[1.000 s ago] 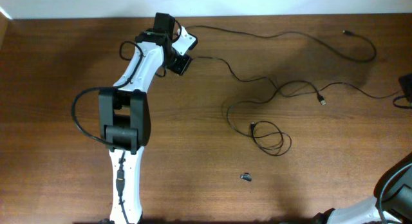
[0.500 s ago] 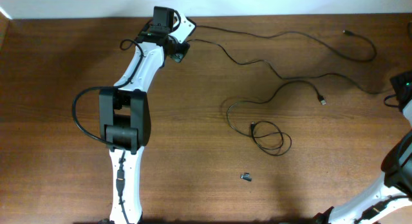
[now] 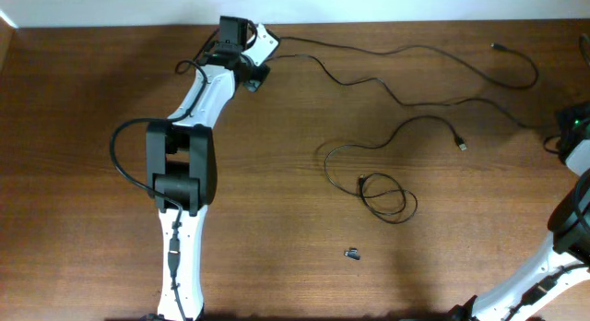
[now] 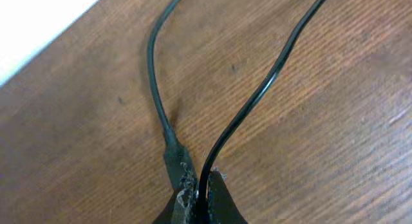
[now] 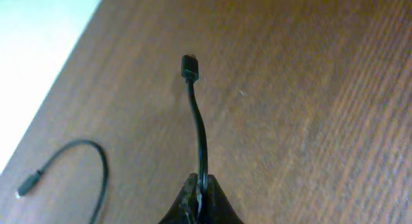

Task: Untangle cables

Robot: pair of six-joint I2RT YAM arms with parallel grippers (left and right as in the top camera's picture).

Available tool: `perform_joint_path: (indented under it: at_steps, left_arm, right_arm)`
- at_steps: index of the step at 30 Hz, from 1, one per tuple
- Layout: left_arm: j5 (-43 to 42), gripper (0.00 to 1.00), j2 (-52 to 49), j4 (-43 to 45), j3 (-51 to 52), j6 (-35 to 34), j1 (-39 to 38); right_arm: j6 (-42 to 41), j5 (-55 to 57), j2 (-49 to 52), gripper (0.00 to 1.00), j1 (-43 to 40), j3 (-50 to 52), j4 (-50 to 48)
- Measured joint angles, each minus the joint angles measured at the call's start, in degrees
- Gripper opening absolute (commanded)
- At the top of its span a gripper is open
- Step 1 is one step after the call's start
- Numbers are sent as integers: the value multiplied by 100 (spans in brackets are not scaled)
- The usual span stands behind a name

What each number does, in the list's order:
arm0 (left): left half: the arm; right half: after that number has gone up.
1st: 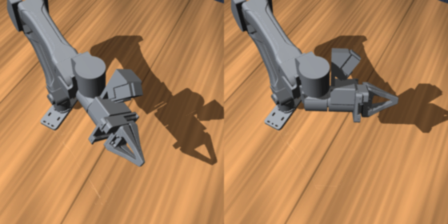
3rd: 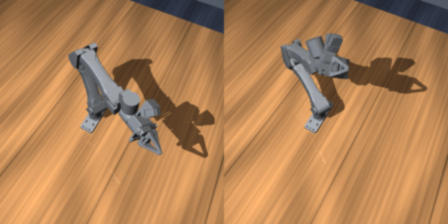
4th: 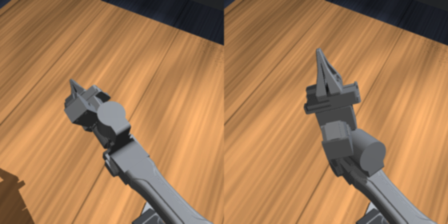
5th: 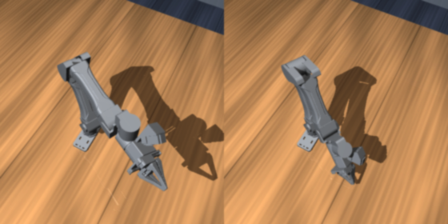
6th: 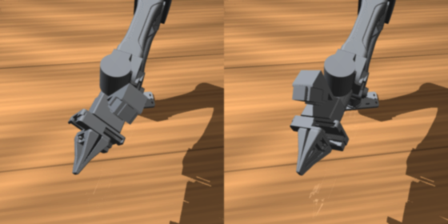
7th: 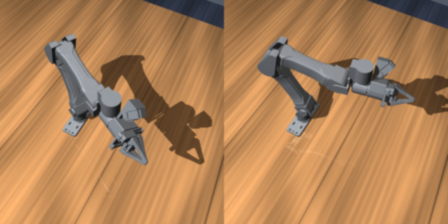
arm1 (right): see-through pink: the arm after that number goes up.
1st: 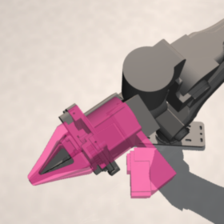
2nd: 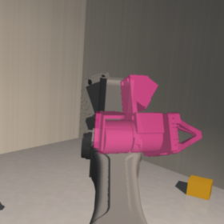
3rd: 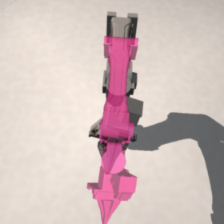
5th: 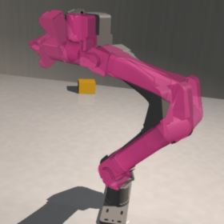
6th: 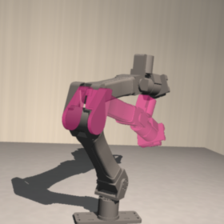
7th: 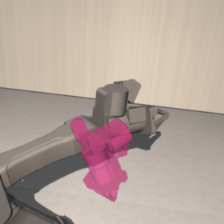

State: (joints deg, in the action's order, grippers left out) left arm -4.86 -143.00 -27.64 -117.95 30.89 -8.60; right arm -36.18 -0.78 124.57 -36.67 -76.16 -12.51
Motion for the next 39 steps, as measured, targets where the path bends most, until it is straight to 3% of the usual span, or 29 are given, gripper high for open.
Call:
perform_joint_path:
  at_steps: [12,13,15,16,17,18,19,20,29,32,34,39]
  left_arm:
    - [42,0,0,-177,0,0,162]
    - [42,0,0,-177,0,0,164]
    - [42,0,0,-177,0,0,164]
    - [44,3,0,-179,0,0,164]
    - [44,15,0,-179,0,0,166]
    - [44,34,0,-181,0,2,166]
    - [44,72,0,-184,0,7,166]
    - [46,100,0,-184,0,39,166]
    - [63,99,0,-315,0,61,166]
    - [63,100,0,-332,-2,61,166]
    - [66,99,28,-468,-2,59,166]
    - [83,99,608,-1429,0,61,166]
  right_arm:
    - [-74,4,522,6,0,11,-1152]
    - [-74,7,538,17,0,11,-1193]
    - [-98,68,577,27,0,11,-1244]
    - [-87,98,601,47,0,11,-1298]
    - [-94,111,601,63,0,11,-1333]
    - [-107,114,601,76,0,11,-1368]
    - [-109,111,601,95,0,11,-1368]
    - [-94,120,601,99,0,11,-1368]
    - [-87,-1191,597,99,-413,11,-1578]
    - [142,-1480,396,99,-678,15,-1060]
    - [734,-1565,-105,99,-756,-22,-295]
    - [1237,-1631,-1117,99,-750,-98,645]
